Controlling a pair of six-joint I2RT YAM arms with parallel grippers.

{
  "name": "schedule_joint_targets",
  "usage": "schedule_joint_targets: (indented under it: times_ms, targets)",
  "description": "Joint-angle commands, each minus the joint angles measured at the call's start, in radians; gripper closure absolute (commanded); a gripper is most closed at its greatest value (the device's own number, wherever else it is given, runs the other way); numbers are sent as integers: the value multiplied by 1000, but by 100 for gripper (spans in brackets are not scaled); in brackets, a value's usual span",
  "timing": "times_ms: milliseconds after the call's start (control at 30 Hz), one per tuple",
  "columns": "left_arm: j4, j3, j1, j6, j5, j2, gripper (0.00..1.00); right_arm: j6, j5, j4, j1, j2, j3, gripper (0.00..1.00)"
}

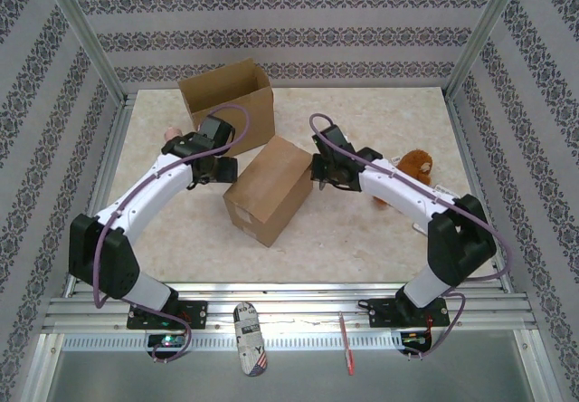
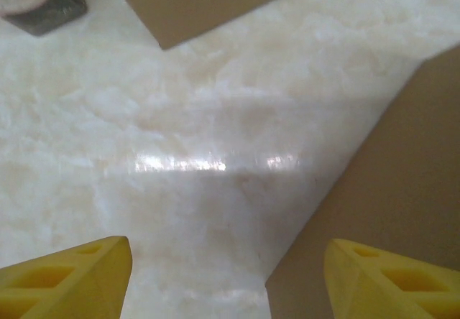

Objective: Unpack the express box

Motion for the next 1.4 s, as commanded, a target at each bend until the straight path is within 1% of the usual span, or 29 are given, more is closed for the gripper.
schedule_joint_targets:
  times_ms: [0, 300, 467, 600, 733, 933, 1033, 1133, 1200, 1267, 1367]
  targets:
    - [-122, -63, -60, -26, 91, -8, 29, -88, -164, 58, -8, 41, 83, 100]
    - [-159, -117, -172, -109, 129, -76, 29, -136, -348, 52, -38, 193, 250, 100]
    - [-148, -142, -241, -170, 164, -111, 29, -153, -413, 36, -42, 275, 350, 100]
    - [-114, -165, -282, -207, 204, -138, 27, -162, -384, 3, -49, 296, 393, 100]
    - [-147, -159, -286, -209, 195, -174, 25, -169, -318, -28, -77, 273, 388, 100]
    - [-247, -97, -286, -163, 204, -273, 24, -199, -172, -84, -135, 152, 299, 100]
    - [-286, -36, -281, -137, 162, -296, 23, -209, -94, -111, -148, 58, 223, 100]
    - [-283, 38, -248, -115, 120, -255, 23, -209, -43, -125, -139, -49, 108, 100]
    - [-243, 86, -222, -98, 108, -202, 22, -194, -6, -130, -122, -128, 13, 100]
    - [-188, 133, -194, -88, 110, -148, 22, -176, 21, -137, -97, -203, -70, 100]
    - [-105, 206, -137, -78, 142, -67, 22, -136, 68, -163, -46, -309, -178, 100]
